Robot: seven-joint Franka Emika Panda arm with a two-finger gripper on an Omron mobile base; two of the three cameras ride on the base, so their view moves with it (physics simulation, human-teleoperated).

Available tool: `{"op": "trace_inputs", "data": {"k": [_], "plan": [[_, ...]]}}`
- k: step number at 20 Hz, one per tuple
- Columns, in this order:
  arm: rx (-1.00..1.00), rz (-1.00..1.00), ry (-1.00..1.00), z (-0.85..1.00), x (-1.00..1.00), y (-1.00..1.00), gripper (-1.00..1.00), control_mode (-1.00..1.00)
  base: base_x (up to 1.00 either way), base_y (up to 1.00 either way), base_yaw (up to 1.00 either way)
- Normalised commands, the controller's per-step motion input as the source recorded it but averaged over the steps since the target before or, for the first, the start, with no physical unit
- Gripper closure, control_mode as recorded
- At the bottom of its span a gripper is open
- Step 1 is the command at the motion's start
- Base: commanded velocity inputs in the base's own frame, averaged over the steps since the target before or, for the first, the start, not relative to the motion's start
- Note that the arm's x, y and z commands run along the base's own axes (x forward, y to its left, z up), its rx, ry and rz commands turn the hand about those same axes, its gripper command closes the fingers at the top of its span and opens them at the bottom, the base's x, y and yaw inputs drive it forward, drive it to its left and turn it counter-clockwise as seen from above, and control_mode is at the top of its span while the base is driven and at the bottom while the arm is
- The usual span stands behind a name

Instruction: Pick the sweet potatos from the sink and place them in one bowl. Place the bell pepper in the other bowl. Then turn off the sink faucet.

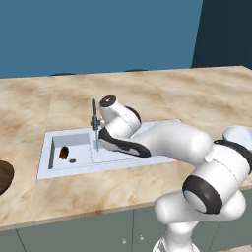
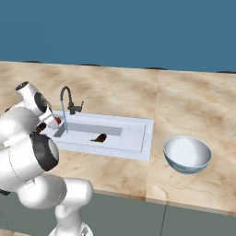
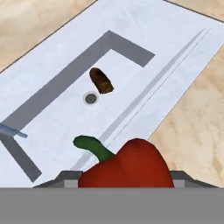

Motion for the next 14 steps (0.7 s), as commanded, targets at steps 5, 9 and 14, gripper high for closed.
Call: {"op": "trace_inputs", "data": {"k": [5,9,14], "plan": [[0.16,-0.17,0.00,0.32,-0.39,-1.00,1.00,-1.00,0.00,0.00,0.00],[0.17,-0.21,0.00,0.29,-0.24,-1.00,1.00,-1.00,0.00,0.00,0.00],[0.16,-0.22,0.01,0.31,-0.12,-1.00,1.00,-1.00,0.00,0.00,0.00]]}}
